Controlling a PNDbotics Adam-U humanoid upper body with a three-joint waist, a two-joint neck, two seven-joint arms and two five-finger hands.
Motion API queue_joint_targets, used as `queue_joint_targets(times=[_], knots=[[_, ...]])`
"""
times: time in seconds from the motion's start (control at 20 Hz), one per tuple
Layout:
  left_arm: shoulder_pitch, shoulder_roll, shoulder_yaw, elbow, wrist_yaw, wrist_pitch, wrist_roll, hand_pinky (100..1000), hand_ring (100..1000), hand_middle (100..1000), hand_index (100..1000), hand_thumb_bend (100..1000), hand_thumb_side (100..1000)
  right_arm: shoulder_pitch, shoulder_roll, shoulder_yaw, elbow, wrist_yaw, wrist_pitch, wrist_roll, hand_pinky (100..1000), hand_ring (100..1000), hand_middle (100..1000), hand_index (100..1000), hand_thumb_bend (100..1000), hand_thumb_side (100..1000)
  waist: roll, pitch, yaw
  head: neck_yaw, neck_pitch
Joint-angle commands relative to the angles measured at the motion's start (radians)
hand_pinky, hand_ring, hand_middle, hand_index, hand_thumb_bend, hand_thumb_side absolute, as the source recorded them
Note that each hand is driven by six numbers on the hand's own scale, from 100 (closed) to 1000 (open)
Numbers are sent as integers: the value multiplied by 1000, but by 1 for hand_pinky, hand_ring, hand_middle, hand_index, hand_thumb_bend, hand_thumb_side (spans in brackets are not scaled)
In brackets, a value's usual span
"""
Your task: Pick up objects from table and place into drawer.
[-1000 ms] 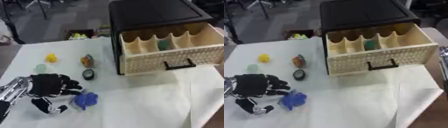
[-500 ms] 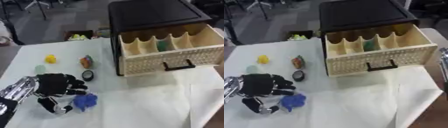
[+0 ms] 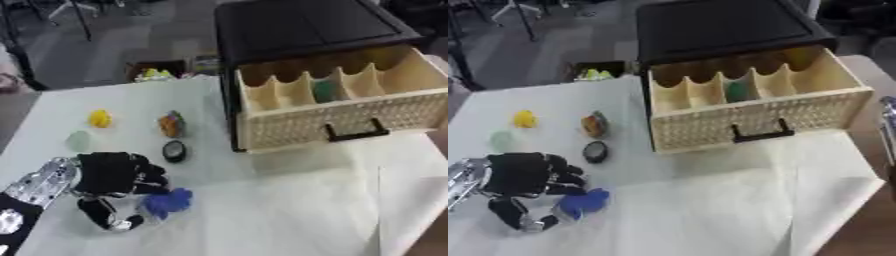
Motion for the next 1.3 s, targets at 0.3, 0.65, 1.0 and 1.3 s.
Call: queue_joint_targets(times=[0.3,0.65,1.0,1.3], knots=[[-29,-4,12,11,-20,0,52,711,880,779,896,125,829,-17,-7,-10,-14,-5,3,2,368,530,473,684,100,593,-4,-13,-4,7,-11],[-33,-14,9,24,-29,0,65,633,783,625,754,100,713,-17,-5,-12,-14,-5,6,1,368,530,473,684,100,586,0,-12,-6,8,-10],[-33,-21,0,32,-12,0,60,541,680,514,672,100,626,-18,-3,-13,-14,-6,6,0,370,530,474,684,100,584,-2,-13,-7,10,-11],[-33,-22,-2,34,18,0,54,464,613,463,632,100,369,-20,-2,-13,-14,-6,6,-2,372,531,475,685,100,583,-3,-14,-6,11,-10]])
